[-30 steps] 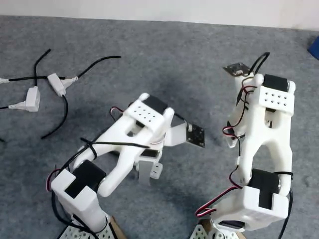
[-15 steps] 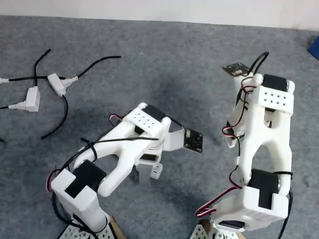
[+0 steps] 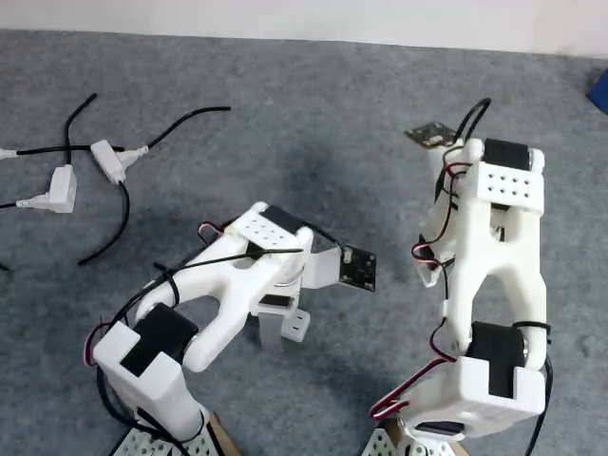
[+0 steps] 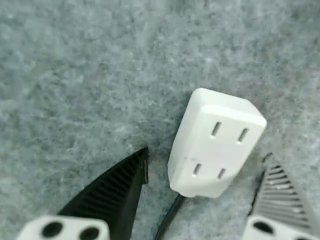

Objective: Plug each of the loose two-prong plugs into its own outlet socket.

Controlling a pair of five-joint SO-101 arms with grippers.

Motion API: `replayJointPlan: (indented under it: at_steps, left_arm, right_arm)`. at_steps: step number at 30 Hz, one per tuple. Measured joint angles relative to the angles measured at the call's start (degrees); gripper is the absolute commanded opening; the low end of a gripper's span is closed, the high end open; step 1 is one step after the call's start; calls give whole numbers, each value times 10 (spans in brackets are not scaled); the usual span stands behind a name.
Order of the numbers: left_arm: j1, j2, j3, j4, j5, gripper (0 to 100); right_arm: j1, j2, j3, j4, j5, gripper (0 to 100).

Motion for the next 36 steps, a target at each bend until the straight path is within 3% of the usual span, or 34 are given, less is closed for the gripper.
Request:
replayJointPlan:
  at_steps: [3, 10, 26, 33, 36]
  left_arm:
    - [0, 0, 2, -7, 0, 319]
    - [0, 0, 2, -8, 0, 39]
    - [-18, 10, -84, -13, 0, 20]
    - [-43, 135, -200, -11, 19, 22]
    - [-41, 184, -254, 14, 22, 78]
  right_arm:
    - [3, 0, 0, 1, -9, 7]
    - [1, 0, 0, 1, -12, 7]
    - [1, 0, 0, 1, -14, 7]
    - [1, 0, 0, 1, -14, 7]
    - [1, 0, 0, 1, -14, 7]
